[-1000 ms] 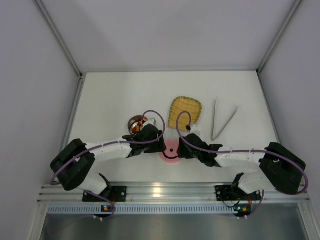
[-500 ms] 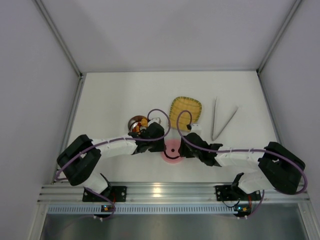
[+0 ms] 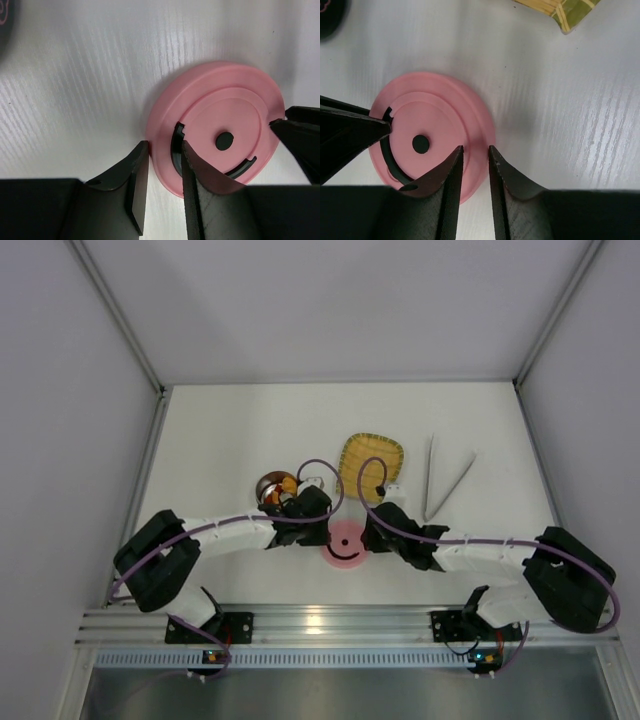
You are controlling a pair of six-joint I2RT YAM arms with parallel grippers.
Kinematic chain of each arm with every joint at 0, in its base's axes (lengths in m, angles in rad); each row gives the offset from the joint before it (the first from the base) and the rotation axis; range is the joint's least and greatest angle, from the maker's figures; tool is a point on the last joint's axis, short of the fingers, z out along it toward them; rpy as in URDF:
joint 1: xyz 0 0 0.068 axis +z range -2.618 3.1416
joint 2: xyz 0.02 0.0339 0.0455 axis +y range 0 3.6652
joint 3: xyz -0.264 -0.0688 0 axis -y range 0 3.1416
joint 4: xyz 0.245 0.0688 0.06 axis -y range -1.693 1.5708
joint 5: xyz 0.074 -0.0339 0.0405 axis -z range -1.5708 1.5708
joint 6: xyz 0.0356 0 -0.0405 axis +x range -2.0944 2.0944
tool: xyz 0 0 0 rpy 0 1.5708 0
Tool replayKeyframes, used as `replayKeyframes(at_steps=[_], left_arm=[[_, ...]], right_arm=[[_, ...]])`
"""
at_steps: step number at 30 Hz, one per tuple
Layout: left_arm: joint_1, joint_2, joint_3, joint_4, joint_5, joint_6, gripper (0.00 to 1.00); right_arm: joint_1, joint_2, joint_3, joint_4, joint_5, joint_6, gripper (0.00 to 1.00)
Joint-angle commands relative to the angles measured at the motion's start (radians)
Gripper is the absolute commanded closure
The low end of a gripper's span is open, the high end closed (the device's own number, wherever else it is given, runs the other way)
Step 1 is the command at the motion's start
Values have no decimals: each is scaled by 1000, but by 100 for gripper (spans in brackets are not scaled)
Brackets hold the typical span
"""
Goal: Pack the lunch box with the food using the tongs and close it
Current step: Pick up the box lid from the center of the board.
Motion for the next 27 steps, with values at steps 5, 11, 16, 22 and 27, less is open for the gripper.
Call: replayKeyframes(at_steps=[5,11,16,22,27], left_arm=[[-19,-76,50,-109,-22,14,86],[-19,-122,67,-160,-45,20,86],[-19,-157,64,-178,-54,18,86],[-19,-211,87,-236,-99,21,85],[-19,-249,113,-278,-125,26,85]], right_arm=[[1,-78,110,-53,-4,-16,92],[3,-69,153,-96,-1,-25,92],[3,-83,160,-108,5,-23,92],[3,-121,196,-170,41,-37,92],[3,-143,257,-249,75,-59,91]])
